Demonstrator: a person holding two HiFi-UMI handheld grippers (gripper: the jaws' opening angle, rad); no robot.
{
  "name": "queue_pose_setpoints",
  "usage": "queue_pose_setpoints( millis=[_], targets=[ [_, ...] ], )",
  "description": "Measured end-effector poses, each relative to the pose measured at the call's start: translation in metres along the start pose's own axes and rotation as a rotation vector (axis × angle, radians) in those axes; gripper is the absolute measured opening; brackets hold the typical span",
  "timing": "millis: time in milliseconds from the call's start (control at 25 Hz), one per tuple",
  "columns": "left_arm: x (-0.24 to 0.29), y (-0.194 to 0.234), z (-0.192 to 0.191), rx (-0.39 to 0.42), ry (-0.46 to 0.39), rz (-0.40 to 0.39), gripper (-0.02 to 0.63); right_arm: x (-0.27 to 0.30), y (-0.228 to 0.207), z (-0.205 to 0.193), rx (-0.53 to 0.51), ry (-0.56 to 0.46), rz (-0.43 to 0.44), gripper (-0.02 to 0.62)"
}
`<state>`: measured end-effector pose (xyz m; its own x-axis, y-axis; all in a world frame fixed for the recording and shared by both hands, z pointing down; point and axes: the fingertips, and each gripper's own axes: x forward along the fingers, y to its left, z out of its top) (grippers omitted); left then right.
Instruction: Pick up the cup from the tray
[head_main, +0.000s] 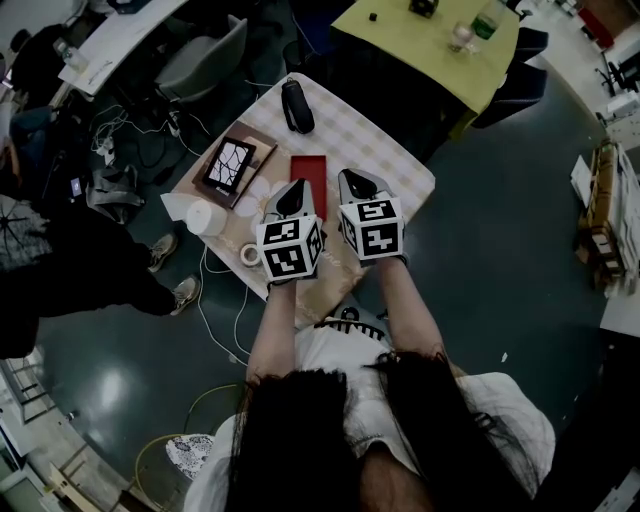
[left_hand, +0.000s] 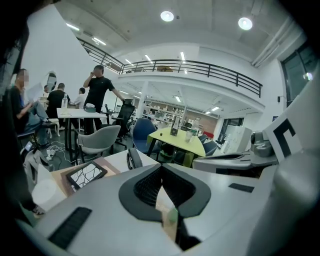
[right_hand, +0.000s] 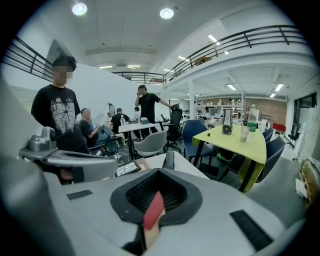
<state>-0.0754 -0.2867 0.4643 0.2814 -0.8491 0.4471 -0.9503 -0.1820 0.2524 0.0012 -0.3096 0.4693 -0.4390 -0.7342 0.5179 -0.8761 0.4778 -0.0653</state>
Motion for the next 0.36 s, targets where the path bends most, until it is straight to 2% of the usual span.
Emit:
queue_pose_setpoints(
  millis=[360],
  targets=[
    [-0.0065, 0.0028, 0.005, -0.014, -0.02, 0.002, 0.009, -0.0011, 0.0056, -0.0007, -0.009, 0.007, -0.002, 0.011]
  ],
)
